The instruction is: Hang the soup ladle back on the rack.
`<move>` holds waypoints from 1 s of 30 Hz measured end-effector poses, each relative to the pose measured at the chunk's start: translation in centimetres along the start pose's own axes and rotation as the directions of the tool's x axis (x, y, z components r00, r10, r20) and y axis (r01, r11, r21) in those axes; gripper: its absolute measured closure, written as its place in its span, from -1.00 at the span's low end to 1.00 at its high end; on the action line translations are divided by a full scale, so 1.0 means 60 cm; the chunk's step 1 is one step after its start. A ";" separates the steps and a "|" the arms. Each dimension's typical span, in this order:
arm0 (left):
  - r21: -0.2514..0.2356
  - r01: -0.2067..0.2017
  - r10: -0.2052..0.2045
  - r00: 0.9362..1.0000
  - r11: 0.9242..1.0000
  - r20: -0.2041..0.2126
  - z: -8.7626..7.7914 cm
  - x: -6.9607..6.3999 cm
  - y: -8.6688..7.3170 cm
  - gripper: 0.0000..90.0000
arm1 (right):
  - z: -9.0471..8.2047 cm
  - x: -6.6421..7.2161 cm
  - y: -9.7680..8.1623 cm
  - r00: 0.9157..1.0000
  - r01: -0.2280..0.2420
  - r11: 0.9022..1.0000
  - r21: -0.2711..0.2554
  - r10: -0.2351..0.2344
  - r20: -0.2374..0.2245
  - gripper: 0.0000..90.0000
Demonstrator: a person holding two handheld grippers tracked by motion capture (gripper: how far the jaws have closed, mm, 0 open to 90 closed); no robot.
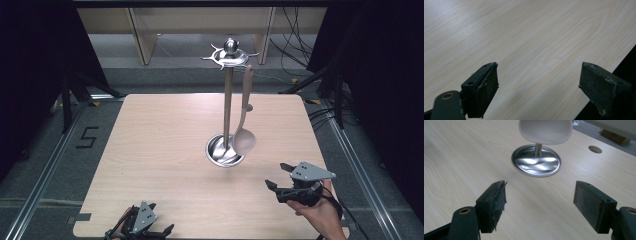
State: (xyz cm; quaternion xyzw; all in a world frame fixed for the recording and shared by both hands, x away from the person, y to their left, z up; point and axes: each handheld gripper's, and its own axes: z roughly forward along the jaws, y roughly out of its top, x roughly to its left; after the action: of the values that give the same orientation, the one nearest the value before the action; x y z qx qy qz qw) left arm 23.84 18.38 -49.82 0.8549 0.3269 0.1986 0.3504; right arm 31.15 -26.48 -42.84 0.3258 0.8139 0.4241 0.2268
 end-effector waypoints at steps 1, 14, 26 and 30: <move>-0.001 0.001 -0.001 1.000 1.000 -0.002 0.000 0.000 0.000 -0.67 | -0.001 0.000 -0.003 1.000 -0.003 1.000 0.001 0.003 0.007 -0.41; -0.006 -0.014 0.014 1.000 1.000 -0.003 0.000 0.001 0.001 -0.67 | -0.005 0.004 -0.029 1.000 -0.014 1.000 0.026 0.014 -0.013 -0.42; -0.013 0.021 -0.022 1.000 1.000 -0.016 0.002 -0.003 -0.001 -0.67 | -0.015 0.012 -0.059 1.000 -0.011 0.999 0.050 0.011 0.008 -0.43; -0.010 -0.009 0.009 1.000 1.000 -0.013 0.000 0.000 0.001 -0.67 | -0.020 0.016 -0.067 1.000 -0.027 0.998 0.064 0.027 -0.001 -0.43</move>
State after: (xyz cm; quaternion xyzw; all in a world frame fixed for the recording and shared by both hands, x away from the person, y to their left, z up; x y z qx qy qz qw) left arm 23.86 18.36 -49.80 0.8533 0.3244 0.2073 0.3517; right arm 28.38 -28.15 -45.67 0.3435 0.8227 0.4013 0.2099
